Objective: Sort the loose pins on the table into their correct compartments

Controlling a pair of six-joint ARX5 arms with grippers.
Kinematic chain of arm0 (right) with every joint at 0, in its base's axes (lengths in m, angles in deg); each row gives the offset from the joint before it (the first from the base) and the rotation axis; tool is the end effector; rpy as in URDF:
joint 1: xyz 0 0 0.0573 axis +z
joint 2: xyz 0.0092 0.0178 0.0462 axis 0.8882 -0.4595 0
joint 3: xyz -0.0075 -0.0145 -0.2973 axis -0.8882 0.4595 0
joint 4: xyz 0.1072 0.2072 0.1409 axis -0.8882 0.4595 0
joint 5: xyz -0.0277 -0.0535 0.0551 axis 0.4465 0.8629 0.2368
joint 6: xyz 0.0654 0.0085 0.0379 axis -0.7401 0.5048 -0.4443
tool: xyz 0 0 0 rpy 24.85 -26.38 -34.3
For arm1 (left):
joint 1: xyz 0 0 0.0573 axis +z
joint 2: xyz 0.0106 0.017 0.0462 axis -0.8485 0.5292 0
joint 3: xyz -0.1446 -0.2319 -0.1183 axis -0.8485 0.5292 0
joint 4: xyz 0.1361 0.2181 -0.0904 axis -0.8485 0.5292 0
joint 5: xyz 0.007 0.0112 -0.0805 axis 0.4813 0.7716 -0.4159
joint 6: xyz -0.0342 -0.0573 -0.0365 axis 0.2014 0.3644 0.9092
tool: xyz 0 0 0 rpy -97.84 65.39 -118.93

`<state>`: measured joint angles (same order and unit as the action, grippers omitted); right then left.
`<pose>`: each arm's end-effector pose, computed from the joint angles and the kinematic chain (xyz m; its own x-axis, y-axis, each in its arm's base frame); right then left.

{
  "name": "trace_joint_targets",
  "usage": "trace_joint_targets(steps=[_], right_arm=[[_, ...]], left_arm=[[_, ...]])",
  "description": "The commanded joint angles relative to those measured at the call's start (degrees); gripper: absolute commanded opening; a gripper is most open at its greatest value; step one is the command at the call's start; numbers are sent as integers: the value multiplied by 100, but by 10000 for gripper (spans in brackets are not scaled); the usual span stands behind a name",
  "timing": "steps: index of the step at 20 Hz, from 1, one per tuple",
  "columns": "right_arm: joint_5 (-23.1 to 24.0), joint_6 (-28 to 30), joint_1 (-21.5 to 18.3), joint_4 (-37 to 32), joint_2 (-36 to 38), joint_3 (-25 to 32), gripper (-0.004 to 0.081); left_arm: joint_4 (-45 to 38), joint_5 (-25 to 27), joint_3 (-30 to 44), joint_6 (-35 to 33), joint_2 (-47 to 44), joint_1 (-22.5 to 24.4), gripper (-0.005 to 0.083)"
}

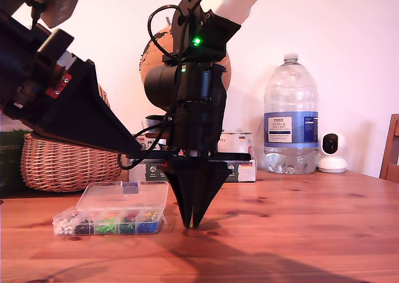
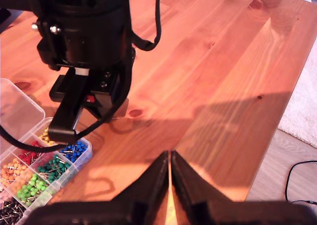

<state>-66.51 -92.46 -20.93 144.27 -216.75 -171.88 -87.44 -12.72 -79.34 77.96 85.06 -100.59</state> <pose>0.3600 0.3264 0.1390 0.0160 0.1012 -0.9947 -0.4989 0.8630 0.0798 0.1609 -0.1678 0.1812 0.4372 -0.7292 -0.5265 0.8155 0.5682 -0.1098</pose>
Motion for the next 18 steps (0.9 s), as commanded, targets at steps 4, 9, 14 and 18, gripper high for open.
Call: trace_joint_targets(steps=[4, 9, 14, 18], right_arm=[[-81, -9, 26, -13, -251, 70, 32], [-81, -7, 26, -4, -251, 70, -4], [-74, 7, 28, -26, -251, 70, -10], [-15, 96, 28, 114, -249, 68, -11]], left_arm=[[-50, -11, 111, -4, 61, -7, -23], [-50, -11, 111, -7, 61, -7, -23], [-48, -11, 111, -7, 61, -7, -23], [-48, -11, 111, -4, 61, -7, -23]])
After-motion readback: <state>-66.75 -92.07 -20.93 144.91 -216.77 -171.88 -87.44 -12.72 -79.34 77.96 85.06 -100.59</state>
